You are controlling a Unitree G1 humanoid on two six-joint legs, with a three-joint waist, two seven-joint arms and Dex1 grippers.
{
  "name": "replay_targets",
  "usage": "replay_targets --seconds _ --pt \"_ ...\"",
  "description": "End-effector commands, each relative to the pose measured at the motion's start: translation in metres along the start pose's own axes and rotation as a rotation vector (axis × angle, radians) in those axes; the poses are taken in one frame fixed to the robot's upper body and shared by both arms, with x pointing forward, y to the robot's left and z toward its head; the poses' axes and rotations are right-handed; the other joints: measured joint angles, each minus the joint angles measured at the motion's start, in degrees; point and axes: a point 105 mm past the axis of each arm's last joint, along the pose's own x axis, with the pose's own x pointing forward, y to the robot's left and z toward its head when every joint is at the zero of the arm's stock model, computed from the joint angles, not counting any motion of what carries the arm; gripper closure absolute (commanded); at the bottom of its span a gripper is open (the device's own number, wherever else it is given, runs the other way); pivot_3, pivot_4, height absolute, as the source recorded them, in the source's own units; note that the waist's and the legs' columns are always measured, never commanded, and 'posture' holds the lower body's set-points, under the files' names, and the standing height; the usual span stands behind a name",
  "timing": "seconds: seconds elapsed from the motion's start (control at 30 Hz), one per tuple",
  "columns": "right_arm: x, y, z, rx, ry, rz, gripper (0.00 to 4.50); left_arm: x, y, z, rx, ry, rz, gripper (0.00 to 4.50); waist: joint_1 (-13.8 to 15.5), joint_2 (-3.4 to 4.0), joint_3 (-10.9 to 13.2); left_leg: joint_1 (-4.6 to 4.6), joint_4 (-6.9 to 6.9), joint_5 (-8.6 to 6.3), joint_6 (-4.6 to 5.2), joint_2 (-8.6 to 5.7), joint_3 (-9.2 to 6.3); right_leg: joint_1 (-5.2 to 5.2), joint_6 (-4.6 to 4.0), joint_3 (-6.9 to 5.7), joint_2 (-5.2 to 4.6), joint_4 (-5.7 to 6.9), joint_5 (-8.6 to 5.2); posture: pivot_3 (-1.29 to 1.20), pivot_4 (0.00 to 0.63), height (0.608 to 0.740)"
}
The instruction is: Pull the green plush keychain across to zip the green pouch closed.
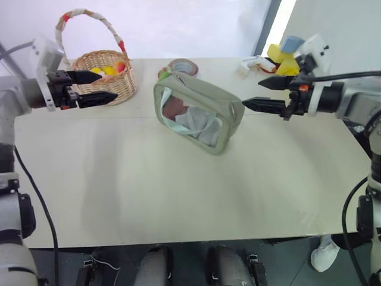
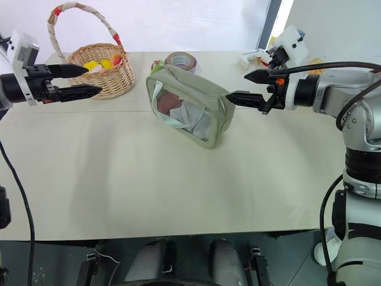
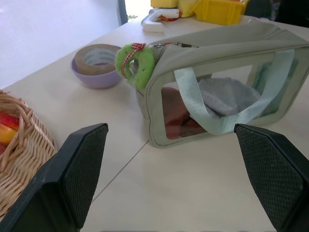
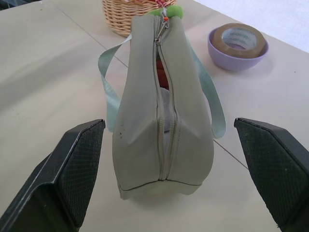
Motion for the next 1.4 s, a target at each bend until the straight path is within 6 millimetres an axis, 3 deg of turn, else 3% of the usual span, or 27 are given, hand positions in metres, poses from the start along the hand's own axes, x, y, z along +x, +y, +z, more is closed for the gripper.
replay_targets --seconds 0.03,0.27,0.5,0.63,0.83,0.93,1.1,1.17,1.3,1.4 --pt "-0.001 0.007 0.015 -0.051 -0.039 0.015 0.04 -0.011 0.006 0.016 0.028 -0.049 0.038 0.02 -0.01 0.0 0.0 0.0 0.0 0.0 0.0 0.0 0.0 0.0 0.0 0.0 0.0 0.0 0.0 0.0 0.15 0.739" --pt "0.02 0.021 0.025 -0.077 -0.056 0.054 0.04 -0.01 0.005 0.015 0.049 -0.05 0.039 0.02 -0.18 0.0 0.0 0.0 0.0 0.0 0.0 0.0 0.02 -0.05 0.0 0.01 0.0 0.08 0.0 0.0 0.15 0.739" --pt "0.074 0.037 0.043 -0.137 -0.077 0.057 0.04 -0.005 0.0 0.021 0.042 -0.091 0.037 0.02 -0.33 0.0 0.0 -0.01 0.03 0.03 -0.06 -0.01 0.07 -0.23 0.0 0.04 -0.01 0.49 0.0 0.0 0.15 0.739" --pt "0.111 0.039 0.029 -0.243 -0.014 0.036 0.04 0.001 -0.009 0.012 0.041 -0.09 0.034 0.02 -0.32 0.0 0.0 -0.05 0.04 0.15 -0.26 -0.01 0.07 -0.27 0.0 0.07 -0.06 0.52 0.0 0.0 0.15 0.739" --pt "0.126 0.037 0.008 -0.27 0.051 0.071 0.04 -0.008 -0.017 0.005 0.036 -0.081 0.058 0.02 -0.21 -0.03 0.01 -0.11 0.06 0.17 -0.3 -0.01 0.03 -0.3 0.0 0.06 -0.07 0.54 0.0 0.0 0.15 0.739" --pt "0.129 0.036 0.003 -0.283 0.065 0.077 0.85 -0.012 -0.018 0.005 0.031 -0.083 0.077 0.0 -0.33 -0.03 0.01 -0.11 0.05 0.18 -0.31 -0.01 0.02 -0.3 0.0 0.06 -0.07 0.54 0.0 0.0 0.15 0.739" --pt "0.133 0.039 0.003 -0.338 0.052 0.104 3.42 -0.015 -0.02 0.005 0.029 -0.082 0.1 0.0 -0.44 -0.03 0.01 -0.08 0.05 0.18 -0.31 0.0 0.02 -0.29 0.0 0.05 -0.05 0.55 0.0 0.0 0.15 0.739" --pt "0.133 0.042 0.001 -0.466 0.055 0.123 4.45 -0.017 -0.02 0.003 0.025 -0.076 0.113 0.0 -0.49 -0.03 0.01 -0.08 0.05 0.18 -0.32 -0.01 0.03 -0.3 0.0 0.06 -0.05 0.54 0.0 0.0 0.15 0.739" --pt "0.114 0.063 0.014 -0.573 -0.039 0.294 4.48 -0.022 -0.017 0.002 0.023 -0.064 0.132 0.0 -0.47 -0.02 0.02 -0.09 0.05 0.18 -0.32 -0.01 0.02 -0.3 0.0 0.05 -0.03 0.54 0.0 0.0 0.15 0.739" --pt "0.1 0.068 0.008 -0.614 -0.022 0.372 4.48 -0.025 -0.016 -0.001 0.018 -0.049 0.136 0.0 -0.34 -0.01 0.02 -0.09 0.04 0.18 -0.32 0.0 0.02 -0.3 0.0 0.05 -0.04 0.53 0.0 0.0 0.15 0.739"
